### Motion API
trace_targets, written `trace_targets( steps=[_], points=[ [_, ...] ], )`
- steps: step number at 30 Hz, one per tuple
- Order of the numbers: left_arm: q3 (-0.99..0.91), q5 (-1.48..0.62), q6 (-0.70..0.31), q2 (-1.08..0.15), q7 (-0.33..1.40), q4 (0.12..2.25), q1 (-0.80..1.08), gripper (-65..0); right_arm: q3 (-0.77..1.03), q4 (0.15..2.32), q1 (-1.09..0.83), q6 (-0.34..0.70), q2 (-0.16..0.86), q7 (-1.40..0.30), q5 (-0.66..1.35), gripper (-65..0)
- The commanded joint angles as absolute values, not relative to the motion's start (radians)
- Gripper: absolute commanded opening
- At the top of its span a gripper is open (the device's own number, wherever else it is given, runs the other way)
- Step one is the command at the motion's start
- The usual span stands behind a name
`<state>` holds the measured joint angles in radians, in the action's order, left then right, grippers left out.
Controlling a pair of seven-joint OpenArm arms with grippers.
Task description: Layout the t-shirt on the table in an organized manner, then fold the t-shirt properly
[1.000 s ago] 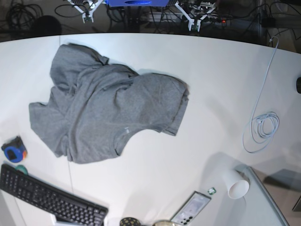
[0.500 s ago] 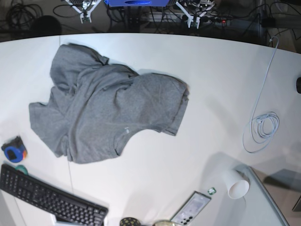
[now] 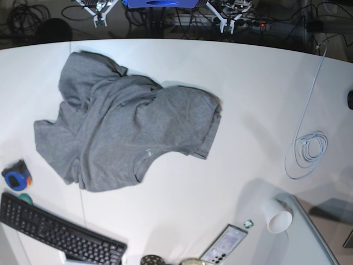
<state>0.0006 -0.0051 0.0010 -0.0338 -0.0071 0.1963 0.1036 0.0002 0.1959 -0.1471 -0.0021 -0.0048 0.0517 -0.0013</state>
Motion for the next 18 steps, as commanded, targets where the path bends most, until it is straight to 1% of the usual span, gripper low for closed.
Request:
trace_targets(
  steps=[1,3,4,18],
  points=[
    [-0.001,-0.005,0.005,-0.035,-0.007,0.203,0.119,-65.0,0.002,0.196,-0.151,-0.007,-0.004,0.051,0.001,-58.2],
    [-0.001,-0.005,0.005,-0.035,-0.008,0.216,0.125,-65.0,0.002,0.196,-0.151,-0.007,-0.004,0.05,0.001,-64.5],
    [-0.001,-0.005,0.005,-0.035,-0.008,0.217,0.127,-65.0,0.002,0.196,-0.151,-0.007,-0.004,0.05,-0.001,-65.0],
    [0.012,0.004,0.005,-0.039,-0.008,0.229,0.168,-65.0,0.004,0.206,-0.179,-0.007,-0.005,0.05,0.001,-64.4]
  ],
)
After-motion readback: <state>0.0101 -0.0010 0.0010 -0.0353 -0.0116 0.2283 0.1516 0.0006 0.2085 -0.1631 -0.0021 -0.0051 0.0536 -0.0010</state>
